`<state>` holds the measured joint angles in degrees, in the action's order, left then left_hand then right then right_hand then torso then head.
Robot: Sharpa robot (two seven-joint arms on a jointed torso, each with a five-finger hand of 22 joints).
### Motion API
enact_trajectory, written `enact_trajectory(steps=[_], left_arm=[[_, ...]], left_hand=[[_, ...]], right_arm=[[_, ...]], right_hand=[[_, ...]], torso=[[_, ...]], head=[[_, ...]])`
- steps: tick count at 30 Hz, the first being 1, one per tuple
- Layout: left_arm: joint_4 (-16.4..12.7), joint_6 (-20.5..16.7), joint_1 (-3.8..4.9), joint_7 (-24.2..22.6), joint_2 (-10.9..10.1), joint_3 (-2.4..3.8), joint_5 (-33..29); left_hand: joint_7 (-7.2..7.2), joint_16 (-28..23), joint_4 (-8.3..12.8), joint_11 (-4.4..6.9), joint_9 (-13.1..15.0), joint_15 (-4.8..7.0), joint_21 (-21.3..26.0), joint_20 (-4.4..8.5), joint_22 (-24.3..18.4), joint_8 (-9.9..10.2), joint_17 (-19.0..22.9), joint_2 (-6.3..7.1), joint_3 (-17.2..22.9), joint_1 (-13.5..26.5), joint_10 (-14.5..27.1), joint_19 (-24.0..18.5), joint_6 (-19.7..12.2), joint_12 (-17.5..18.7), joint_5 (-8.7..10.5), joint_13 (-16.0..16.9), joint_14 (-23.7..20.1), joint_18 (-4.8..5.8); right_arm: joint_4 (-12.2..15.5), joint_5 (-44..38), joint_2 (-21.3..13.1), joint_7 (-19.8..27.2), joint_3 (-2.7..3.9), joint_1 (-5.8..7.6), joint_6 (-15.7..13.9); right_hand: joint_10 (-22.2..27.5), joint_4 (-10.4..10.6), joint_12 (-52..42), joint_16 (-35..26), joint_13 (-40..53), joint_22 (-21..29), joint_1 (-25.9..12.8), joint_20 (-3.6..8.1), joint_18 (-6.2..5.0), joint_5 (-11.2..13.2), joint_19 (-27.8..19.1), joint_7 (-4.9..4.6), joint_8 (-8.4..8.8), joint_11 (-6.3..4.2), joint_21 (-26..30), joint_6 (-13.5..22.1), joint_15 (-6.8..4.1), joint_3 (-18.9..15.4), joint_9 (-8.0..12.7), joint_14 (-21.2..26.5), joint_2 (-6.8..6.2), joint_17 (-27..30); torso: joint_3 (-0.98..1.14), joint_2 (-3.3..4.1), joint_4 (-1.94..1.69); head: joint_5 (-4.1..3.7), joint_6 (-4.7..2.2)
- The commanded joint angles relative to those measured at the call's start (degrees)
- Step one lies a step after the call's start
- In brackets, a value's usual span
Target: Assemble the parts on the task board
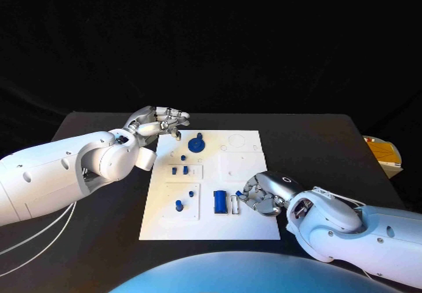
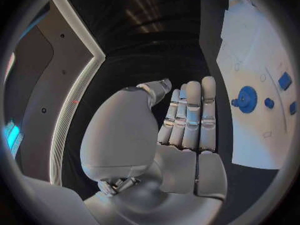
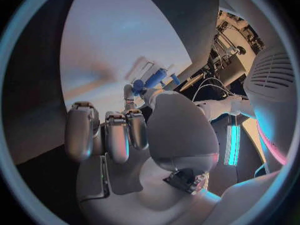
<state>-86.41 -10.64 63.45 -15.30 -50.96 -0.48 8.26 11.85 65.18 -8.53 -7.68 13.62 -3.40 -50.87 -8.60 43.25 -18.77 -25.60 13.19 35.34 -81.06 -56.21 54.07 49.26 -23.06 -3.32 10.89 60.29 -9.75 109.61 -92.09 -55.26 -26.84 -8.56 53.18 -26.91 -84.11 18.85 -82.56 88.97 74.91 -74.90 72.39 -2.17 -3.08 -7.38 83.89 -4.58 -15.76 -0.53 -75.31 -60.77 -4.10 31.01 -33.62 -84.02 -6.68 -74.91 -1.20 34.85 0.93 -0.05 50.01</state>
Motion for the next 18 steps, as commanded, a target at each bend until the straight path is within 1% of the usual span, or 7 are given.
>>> enact_trajectory(steps=[1,5,10,11,15,16,18], left_arm=[[-0.3,1.1,0.02,-0.1,0.1,0.04,0.0],[-0.4,1.1,0.02,-0.1,0.1,0.04,0.0],[-0.5,1.2,0.02,0.0,0.1,0.04,0.1],[-0.5,1.2,0.02,0.0,0.1,0.04,0.1],[-0.5,1.3,0.02,0.1,0.1,0.04,0.1],[-0.5,1.4,0.02,0.1,0.1,0.04,0.1],[-0.5,1.4,0.02,0.2,0.1,0.04,0.1]], left_hand=[[-0.02,-0.3,-0.2,0.02,0.0,0.05,0.3,-0.14,-0.1,-0.3,0.1,-0.02,0.1,0.0,0.5,0.0,-0.5,-0.4,0.07,0.0,-0.4,-0.79],[-0.02,-0.3,-0.2,0.02,0.0,0.05,0.3,-0.14,-0.1,-0.3,0.1,-0.02,0.1,0.0,0.5,0.0,-0.5,-0.4,0.07,0.0,-0.4,-0.79],[-0.02,-0.3,-0.2,0.02,0.0,0.05,0.3,-0.14,-0.1,-0.3,0.1,-0.02,0.1,0.0,0.5,0.0,-0.5,-0.4,0.07,0.0,-0.4,-0.79],[-0.02,-0.3,-0.2,0.02,0.0,0.05,0.3,-0.14,-0.1,-0.3,0.1,-0.02,0.1,0.0,0.5,0.0,-0.5,-0.4,0.07,0.0,-0.4,-0.79],[0.01,-0.4,-0.2,-0.01,-0.1,0.02,0.3,-0.16,-0.1,-0.3,0.1,0.01,0.1,-0.1,0.6,0.0,-0.6,-0.4,0.08,0.0,-0.5,-0.79],[0.01,-0.4,-0.2,-0.01,-0.1,0.02,0.3,-0.16,-0.1,-0.3,0.1,0.01,0.1,-0.1,0.6,0.0,-0.6,-0.4,0.08,0.0,-0.5,-0.79],[0.01,-0.4,-0.2,-0.01,-0.1,0.02,0.3,-0.16,-0.1,-0.3,0.1,0.01,0.1,-0.1,0.6,0.0,-0.6,-0.4,0.08,0.0,-0.5,-0.79]], right_arm=[[-0.1,1.6,0.7,0.4,0.0,0.03,-0.8],[-0.6,2.3,1.7,0.2,0.0,0.06,0.0],[-1.8,3.2,2.8,-0.1,0.0,0.03,2.4],[-2.0,3.5,3.0,-0.1,0.0,0.0,2.8],[-2.6,3.9,3.6,-0.5,-0.01,-0.14,4.1],[-2.7,3.9,3.7,-0.6,-0.01,-0.17,4.4],[-2.8,3.9,3.8,-0.9,-0.01,-0.21,4.8]], right_hand=[[-3.0,-14.1,-0.2,0.3,10.9,-11.4,-0.3,0.07,0.43,-0.4,2.2,0.59,-2.67,0.06,0.2,-0.1,0.03,13.7,-2.8,-5.5,-0.59,-12.8],[-3.1,-14.2,-0.4,0.3,11.0,-11.4,-0.6,0.07,0.41,-0.4,2.2,0.59,-2.76,0.07,0.3,-0.1,0.03,13.6,-2.9,-5.5,-0.68,-12.8],[-3.2,-14.0,-0.5,0.3,11.1,-11.4,-2.2,0.08,0.38,-0.4,2.2,0.72,-3.09,0.0,0.6,-0.2,0.01,13.1,-3.2,-5.5,-0.87,-12.8],[-3.3,-13.8,-0.6,0.3,11.2,-11.4,-3.3,0.12,0.38,-1.6,2.2,0.87,-3.33,-0.12,0.6,-0.2,-0.07,12.4,-3.4,-5.5,-1.12,-12.8],[-3.5,-13.2,-1.0,0.4,11.5,-11.5,-5.4,0.28,0.47,-3.4,2.4,1.18,-3.77,-0.37,0.1,-0.4,-0.27,10.6,-3.7,-5.6,-1.3,-13.1],[-3.6,-13.0,-1.2,0.4,11.5,-11.6,-5.9,0.33,0.5,-3.8,2.4,1.28,-3.91,-0.45,0.0,-0.5,-0.34,10.0,-3.8,-5.6,-1.31,-13.2],[-3.6,-12.9,-1.3,0.4,11.6,-11.6,-6.3,0.39,0.52,-4.1,2.5,1.39,-4.06,-0.53,-0.1,-0.6,-0.41,9.6,-3.9,-5.6,-1.33,-13.2]], torso=[[-0.07,0.02,0.0],[-0.08,0.02,0.01],[-0.05,0.02,0.0],[-0.03,0.04,0.0],[0.03,0.07,0.03],[0.04,0.06,0.11],[0.03,0.06,0.15]], head=[[-0.02,-0.01],[0.1,-0.01],[0.24,-0.01],[0.32,-0.01],[0.38,-0.01],[0.46,-0.01],[0.49,-0.01]])
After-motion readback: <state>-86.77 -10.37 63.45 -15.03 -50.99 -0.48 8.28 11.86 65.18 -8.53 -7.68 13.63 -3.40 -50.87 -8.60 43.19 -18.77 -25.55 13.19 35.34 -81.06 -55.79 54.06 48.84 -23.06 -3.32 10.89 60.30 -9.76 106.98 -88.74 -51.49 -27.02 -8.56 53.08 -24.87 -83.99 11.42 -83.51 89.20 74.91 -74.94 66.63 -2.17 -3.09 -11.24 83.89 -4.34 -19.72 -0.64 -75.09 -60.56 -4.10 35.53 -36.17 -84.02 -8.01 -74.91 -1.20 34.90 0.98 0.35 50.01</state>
